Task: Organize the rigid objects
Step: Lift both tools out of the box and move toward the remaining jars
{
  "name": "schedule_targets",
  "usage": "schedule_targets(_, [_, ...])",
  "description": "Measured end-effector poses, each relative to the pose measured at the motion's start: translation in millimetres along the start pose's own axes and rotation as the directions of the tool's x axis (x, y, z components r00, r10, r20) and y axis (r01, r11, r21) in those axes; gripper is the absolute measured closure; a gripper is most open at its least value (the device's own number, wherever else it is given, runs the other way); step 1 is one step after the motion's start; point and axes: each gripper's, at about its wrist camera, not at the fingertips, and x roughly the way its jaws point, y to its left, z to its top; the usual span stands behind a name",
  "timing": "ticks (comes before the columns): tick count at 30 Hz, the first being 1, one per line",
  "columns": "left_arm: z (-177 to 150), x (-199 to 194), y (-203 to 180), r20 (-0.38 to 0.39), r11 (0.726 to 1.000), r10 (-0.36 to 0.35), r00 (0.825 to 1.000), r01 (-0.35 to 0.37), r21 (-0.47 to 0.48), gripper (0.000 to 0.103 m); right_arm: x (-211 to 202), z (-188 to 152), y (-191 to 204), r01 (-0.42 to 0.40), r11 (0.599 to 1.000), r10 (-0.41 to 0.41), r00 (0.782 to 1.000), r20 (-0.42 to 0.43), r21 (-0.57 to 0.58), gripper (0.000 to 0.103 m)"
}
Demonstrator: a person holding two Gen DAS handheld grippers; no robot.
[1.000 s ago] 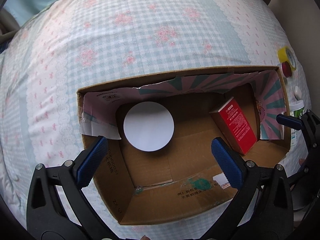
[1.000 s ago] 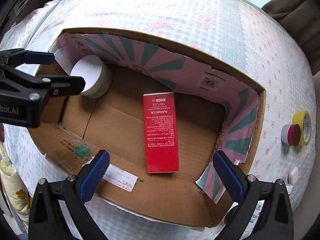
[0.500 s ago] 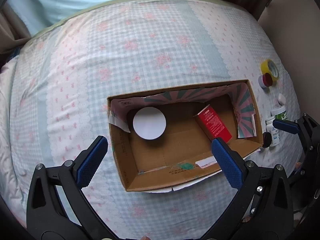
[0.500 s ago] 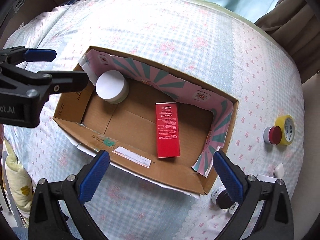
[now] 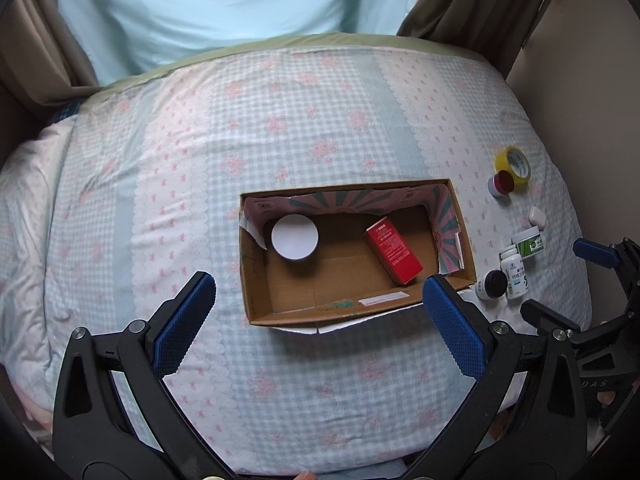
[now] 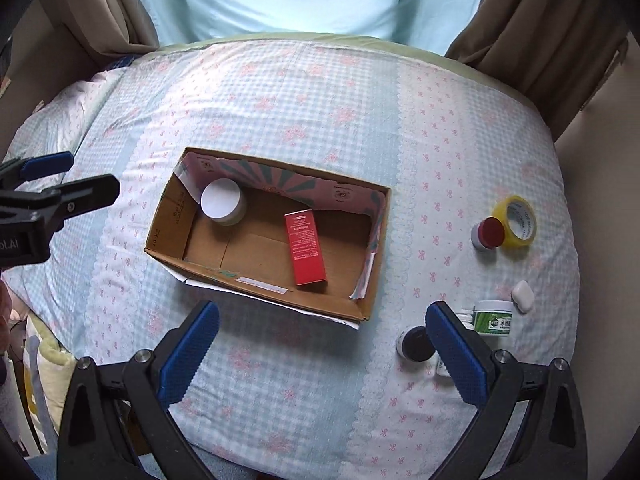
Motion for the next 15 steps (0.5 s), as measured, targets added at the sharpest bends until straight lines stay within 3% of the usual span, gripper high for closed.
schedule_targets(10, [-59.5,-31.3,-87.6,0.029,0.983,-0.018,0.999,0.024,-0.183,0.0,-52.8,-43.6,-110.7,-0.017,0.997,0.012,0.998,0.066,0.077,0.0])
schedule_targets(15, [-79.4,-32.1,-132.8,0.046,0.966,-0.014,0.999,0.026,-0.257,0.0,-59.9,-55.8,-166.0,-0.015,0.998,0.011,0.997,0.07,0.056,0.0])
